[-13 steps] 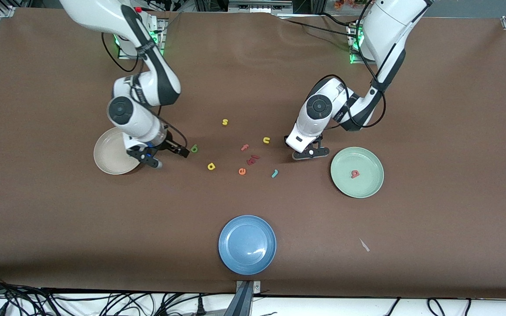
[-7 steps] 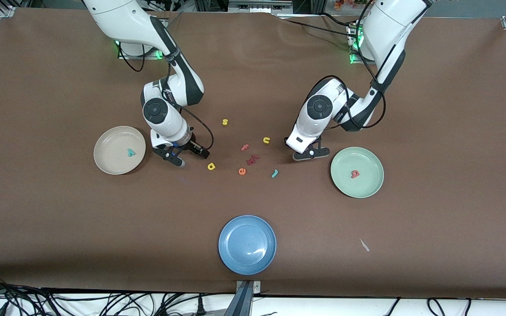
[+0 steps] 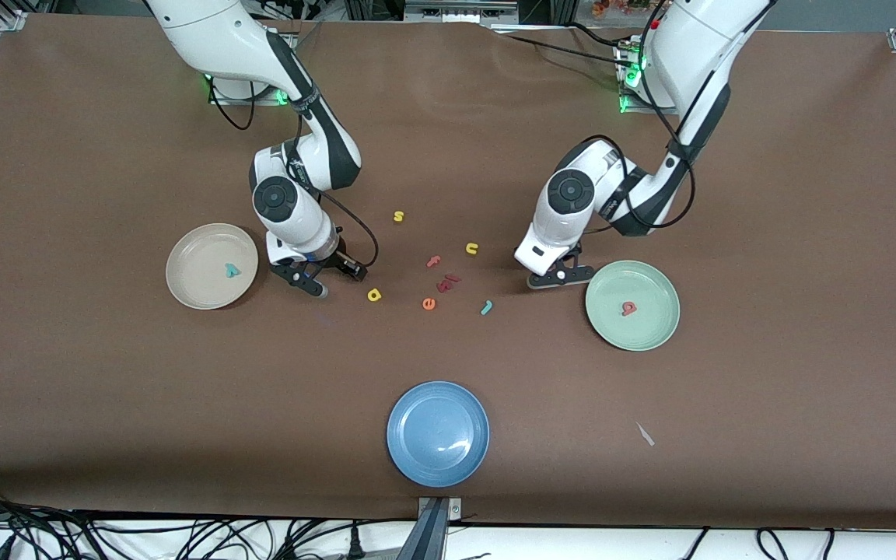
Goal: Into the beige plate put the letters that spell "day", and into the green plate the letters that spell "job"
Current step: 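Grasp the green 9 with the right gripper while the left gripper carries blue o, then place the green 9 on the white plate while the left gripper releases o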
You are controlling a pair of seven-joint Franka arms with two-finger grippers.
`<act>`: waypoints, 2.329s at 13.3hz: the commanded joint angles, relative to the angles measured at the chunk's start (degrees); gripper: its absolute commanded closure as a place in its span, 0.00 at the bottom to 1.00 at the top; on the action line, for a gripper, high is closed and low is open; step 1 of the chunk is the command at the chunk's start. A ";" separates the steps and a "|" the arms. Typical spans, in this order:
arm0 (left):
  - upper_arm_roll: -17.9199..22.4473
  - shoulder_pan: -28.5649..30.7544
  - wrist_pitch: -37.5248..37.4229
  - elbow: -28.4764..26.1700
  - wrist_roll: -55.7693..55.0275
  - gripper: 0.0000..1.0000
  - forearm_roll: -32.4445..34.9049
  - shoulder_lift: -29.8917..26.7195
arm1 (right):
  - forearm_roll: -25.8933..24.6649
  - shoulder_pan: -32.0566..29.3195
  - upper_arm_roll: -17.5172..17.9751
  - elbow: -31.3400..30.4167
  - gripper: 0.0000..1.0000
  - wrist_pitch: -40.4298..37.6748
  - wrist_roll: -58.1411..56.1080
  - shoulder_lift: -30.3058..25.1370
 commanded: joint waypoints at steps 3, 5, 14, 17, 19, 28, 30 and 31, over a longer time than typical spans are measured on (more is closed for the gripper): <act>-0.22 6.25 -8.89 2.35 13.24 0.91 2.41 -4.84 | 0.05 0.48 -0.07 1.06 0.59 -1.38 -0.84 0.63; -0.13 8.89 -9.51 2.45 19.21 0.91 2.41 -4.76 | 0.05 0.66 -0.07 1.06 0.67 -1.47 -0.84 0.63; -0.39 10.75 -8.64 2.71 22.58 0.00 2.41 -1.94 | -1.26 0.14 -1.12 5.60 0.83 -11.44 -2.94 -0.07; -2.49 10.14 -9.51 6.57 21.71 0.00 1.53 -2.30 | -3.20 0.22 -7.00 8.53 0.84 -21.76 -13.28 -2.79; -3.99 9.26 -9.69 8.85 20.66 0.00 0.92 -1.95 | -3.29 0.22 -12.18 7.48 0.84 -23.61 -23.47 -4.72; -3.82 -1.28 -10.92 27.66 17.49 0.00 0.74 11.58 | -2.94 0.22 -23.71 -6.57 0.63 -15.48 -49.35 -10.09; -3.56 -3.48 -10.75 28.63 17.57 0.00 0.65 13.78 | -2.32 0.13 -23.72 -6.42 0.00 -15.10 -48.75 -10.09; -3.47 -4.62 -10.74 29.77 17.57 0.00 1.00 15.27 | -2.23 0.22 -23.63 -5.98 0.00 -15.18 -48.57 -10.09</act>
